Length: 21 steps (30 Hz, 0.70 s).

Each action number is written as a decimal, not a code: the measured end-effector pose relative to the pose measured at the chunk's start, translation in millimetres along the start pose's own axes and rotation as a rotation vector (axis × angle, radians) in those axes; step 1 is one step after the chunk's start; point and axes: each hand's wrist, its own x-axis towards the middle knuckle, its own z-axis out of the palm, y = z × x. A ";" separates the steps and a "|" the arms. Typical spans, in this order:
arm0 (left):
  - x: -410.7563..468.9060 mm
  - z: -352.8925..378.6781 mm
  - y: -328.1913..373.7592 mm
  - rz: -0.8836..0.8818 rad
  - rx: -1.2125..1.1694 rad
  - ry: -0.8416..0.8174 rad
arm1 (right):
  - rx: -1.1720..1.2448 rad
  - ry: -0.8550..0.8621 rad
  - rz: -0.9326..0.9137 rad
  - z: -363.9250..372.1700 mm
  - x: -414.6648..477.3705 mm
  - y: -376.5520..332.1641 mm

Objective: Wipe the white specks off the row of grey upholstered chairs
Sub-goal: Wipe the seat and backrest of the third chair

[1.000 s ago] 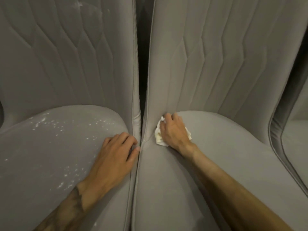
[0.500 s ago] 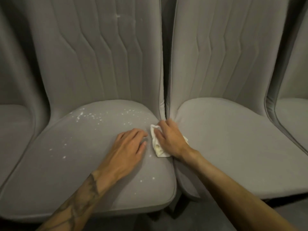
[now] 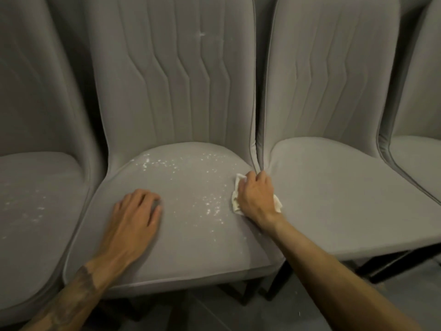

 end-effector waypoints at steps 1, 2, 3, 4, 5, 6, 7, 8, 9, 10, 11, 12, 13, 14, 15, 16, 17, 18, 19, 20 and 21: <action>2.5 -2.2 -6.2 -0.025 0.012 0.006 | -0.044 0.007 -0.062 5.2 -2.2 -13.4; 5.9 -3.8 -12.4 -0.053 0.023 0.010 | -0.050 0.013 -0.137 12.4 -2.4 -24.1; 9.7 -4.9 -17.6 -0.080 0.033 0.009 | -0.012 0.001 -0.212 18.5 -0.4 -29.8; 14.5 -5.9 -22.6 -0.099 0.044 0.011 | 0.004 0.013 -0.253 22.7 4.2 -28.6; 19.7 -7.8 -28.0 -0.116 0.059 0.015 | 0.009 0.016 -0.260 24.9 12.7 -22.1; 24.0 -10.3 -33.6 -0.134 0.070 0.015 | 0.000 0.032 -0.238 26.2 24.5 -13.8; 27.1 -12.5 -38.4 -0.149 0.074 0.016 | -0.037 0.050 -0.195 25.8 36.2 -3.8; 29.6 -14.5 -42.5 -0.166 0.074 0.020 | -0.076 0.053 -0.112 25.8 49.1 5.1; 31.4 -15.8 -46.3 -0.188 0.078 0.025 | -0.108 0.067 -0.050 26.1 61.0 9.5; 33.0 -16.4 -50.4 -0.206 0.082 0.027 | -0.144 0.069 -0.022 27.3 69.5 7.2; 35.6 -16.8 -54.1 -0.218 0.087 0.027 | -0.175 0.075 -0.031 29.2 74.7 -1.5; 38.2 -17.5 -56.5 -0.226 0.091 0.021 | -0.173 0.063 -0.055 32.8 75.7 -14.5; 41.0 -17.7 -57.3 -0.230 0.090 0.014 | -0.144 0.061 -0.108 38.8 74.4 -26.6; 44.5 -17.2 -58.3 -0.222 0.091 0.008 | -0.085 0.081 -0.177 43.1 72.3 -36.5; 48.3 -17.0 -59.4 -0.210 0.093 0.000 | -0.028 0.089 -0.228 44.6 70.1 -41.6; 52.2 -18.2 -59.7 -0.203 0.089 -0.012 | 0.036 0.095 -0.238 44.4 70.5 -40.0; 55.8 -20.1 -59.2 -0.198 0.085 -0.025 | 0.075 0.092 -0.202 41.7 74.2 -33.8; 59.1 -21.9 -58.8 -0.187 0.088 -0.041 | 0.059 0.084 -0.137 40.2 81.8 -24.8; 61.3 -23.2 -59.0 -0.171 0.090 -0.055 | 0.005 0.067 -0.050 39.3 89.8 -15.6; 62.6 -24.3 -60.3 -0.153 0.093 -0.060 | -0.071 0.050 0.022 39.0 95.6 -11.4; 65.6 -25.8 -61.9 -0.142 0.090 -0.064 | -0.126 0.033 0.049 38.3 99.9 -14.9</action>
